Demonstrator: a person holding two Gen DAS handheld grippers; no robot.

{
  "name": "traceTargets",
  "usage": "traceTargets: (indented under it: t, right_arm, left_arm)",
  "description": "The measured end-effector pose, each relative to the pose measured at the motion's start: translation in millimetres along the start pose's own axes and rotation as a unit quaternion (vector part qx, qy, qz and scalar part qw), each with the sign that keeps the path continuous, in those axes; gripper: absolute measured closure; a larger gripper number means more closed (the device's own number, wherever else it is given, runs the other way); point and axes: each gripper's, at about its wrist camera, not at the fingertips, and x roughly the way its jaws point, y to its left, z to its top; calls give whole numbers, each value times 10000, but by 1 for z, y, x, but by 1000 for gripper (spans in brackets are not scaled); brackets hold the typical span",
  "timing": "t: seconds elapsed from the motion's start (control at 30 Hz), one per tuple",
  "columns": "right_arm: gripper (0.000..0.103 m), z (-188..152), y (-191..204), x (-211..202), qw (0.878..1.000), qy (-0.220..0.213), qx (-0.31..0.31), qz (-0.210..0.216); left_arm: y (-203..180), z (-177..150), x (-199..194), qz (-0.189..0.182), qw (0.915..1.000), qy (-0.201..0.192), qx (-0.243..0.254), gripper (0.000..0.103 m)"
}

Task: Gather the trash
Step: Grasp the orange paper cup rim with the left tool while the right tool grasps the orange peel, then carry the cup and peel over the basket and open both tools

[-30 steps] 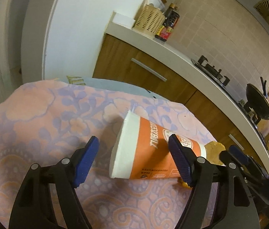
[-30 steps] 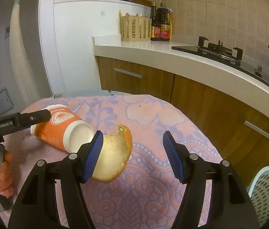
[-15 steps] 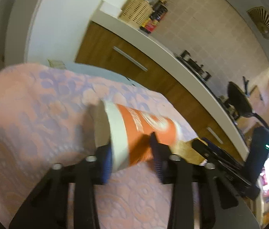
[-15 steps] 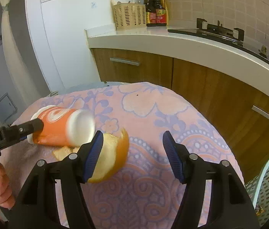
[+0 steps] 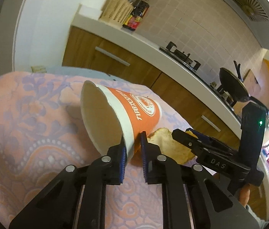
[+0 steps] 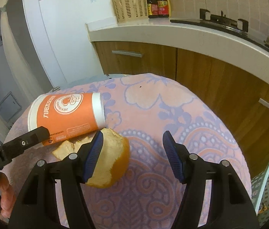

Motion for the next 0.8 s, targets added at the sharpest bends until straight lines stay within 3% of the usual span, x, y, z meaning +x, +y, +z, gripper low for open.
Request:
traceTargets:
  t: [0.07,0.13,0.27,0.4,0.43,0.53,0.57,0.63,0.8]
  right_arm:
    - [42,-1,-3,-1,9998,65,76,189]
    - [42,-3,-6,-3,9996,77,149,246]
    - [42,-3,-10,4,9986,304,276,318]
    - [43,-3,0,10,9985,466,24,276]
    - [49,-4,4,10,9986,467,-84,233]
    - [82,-9,15,13,9976,562,-347,220]
    - [87,-9,17,13,9976,539,-394,197]
    - [93,-10,18,7,9981,394,-442,196]
    - [94,-16,16,-10,9988,132,-474,29]
  left_arm:
    - [-5,0,-7,54,9998,-125,108,103]
    - [-8,1,-16,123,9993,-304,157,103]
    - [-2,3,-18,14,9995,-304,-1,103]
    - [-1,5,-23,2,9992,-409,-31,103]
    - [-1,5,-24,-9,9991,-421,-28,103]
    - [-3,4,-23,25,9991,-411,31,103]
    - [-5,3,-23,46,9991,-408,52,103]
    - [-6,4,-22,22,9992,-393,79,103]
    - [-17,2,-23,245,9984,-428,286,103]
